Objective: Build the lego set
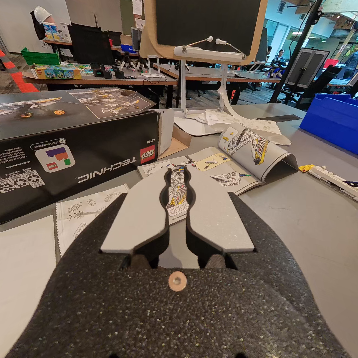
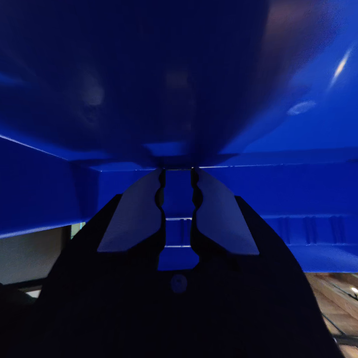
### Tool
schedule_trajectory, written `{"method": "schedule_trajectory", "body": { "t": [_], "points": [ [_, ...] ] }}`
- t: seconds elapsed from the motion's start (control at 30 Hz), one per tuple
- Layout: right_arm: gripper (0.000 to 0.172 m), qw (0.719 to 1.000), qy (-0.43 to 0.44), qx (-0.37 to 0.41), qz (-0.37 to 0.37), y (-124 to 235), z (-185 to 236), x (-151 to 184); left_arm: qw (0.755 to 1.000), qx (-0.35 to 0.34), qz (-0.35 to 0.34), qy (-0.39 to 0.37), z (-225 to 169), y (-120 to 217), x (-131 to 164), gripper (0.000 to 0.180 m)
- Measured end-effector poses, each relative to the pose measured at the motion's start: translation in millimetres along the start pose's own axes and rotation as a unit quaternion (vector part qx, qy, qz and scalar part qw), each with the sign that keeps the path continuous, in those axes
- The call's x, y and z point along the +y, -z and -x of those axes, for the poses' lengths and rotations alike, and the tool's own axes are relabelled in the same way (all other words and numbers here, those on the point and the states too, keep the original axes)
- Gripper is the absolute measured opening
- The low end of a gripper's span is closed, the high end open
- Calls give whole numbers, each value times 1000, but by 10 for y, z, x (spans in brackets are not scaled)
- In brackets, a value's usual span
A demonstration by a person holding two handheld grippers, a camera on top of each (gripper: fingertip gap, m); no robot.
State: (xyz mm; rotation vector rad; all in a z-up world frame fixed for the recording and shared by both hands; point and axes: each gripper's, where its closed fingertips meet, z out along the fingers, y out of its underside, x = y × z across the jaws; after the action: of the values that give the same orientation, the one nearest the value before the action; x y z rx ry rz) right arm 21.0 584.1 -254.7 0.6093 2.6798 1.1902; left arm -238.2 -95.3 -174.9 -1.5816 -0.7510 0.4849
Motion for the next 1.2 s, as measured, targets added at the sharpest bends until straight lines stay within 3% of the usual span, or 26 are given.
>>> {"method": "schedule_trajectory", "body": {
  "t": [0.1, 0.2, 0.33, 0.4, 0.53, 0.63, 0.7, 0.8, 0.93, 1.1, 1.2],
  "points": [
    [25, 999, 3, 0, 33, -77, 13, 78, 1000, 3, -1, 2, -2, 2, -2, 12],
    [25, 1000, -9, -10, 21, -89, 16, 95, 1000, 4, -3, 3, -5, 6, -5, 12],
    [25, 997, -38, -9, -59, 129, -21, 115, 1000, 3, 0, -1, -10, 2, 0, 12],
    [25, 983, -65, -10, -170, 499, -68, 105, 1000, 3, 4, -5, -16, -6, 10, 12],
    [24, 890, -78, 19, -449, 1738, -148, 193, 1000, 2, 12, -15, -36, -22, 30, 12],
    [24, 769, -1, 31, -638, 2808, 125, 190, 999, 3, 17, -27, -60, -30, 42, 12],
    [24, 712, 47, 38, -700, 3303, 376, 54, 999, 4, 22, -35, -78, -38, 54, 12],
    [24, 681, 81, 42, -726, 3762, 717, -414, 999, 6, 29, -45, -108, -45, 74, 12],
    [24, 680, 110, 0, -725, 4253, 1288, -1243, 998, 9, 39, -50, -135, -50, 101, 12],
    [24, 748, 188, 5, -637, 4493, 2030, -2352, 999, 18, 40, -30, -123, -31, 102, 12],
    [25, 793, 216, 21, -569, 4431, 2227, -2972, 999, 23, 38, -17, -114, -4, 99, 12]
  ]
}}
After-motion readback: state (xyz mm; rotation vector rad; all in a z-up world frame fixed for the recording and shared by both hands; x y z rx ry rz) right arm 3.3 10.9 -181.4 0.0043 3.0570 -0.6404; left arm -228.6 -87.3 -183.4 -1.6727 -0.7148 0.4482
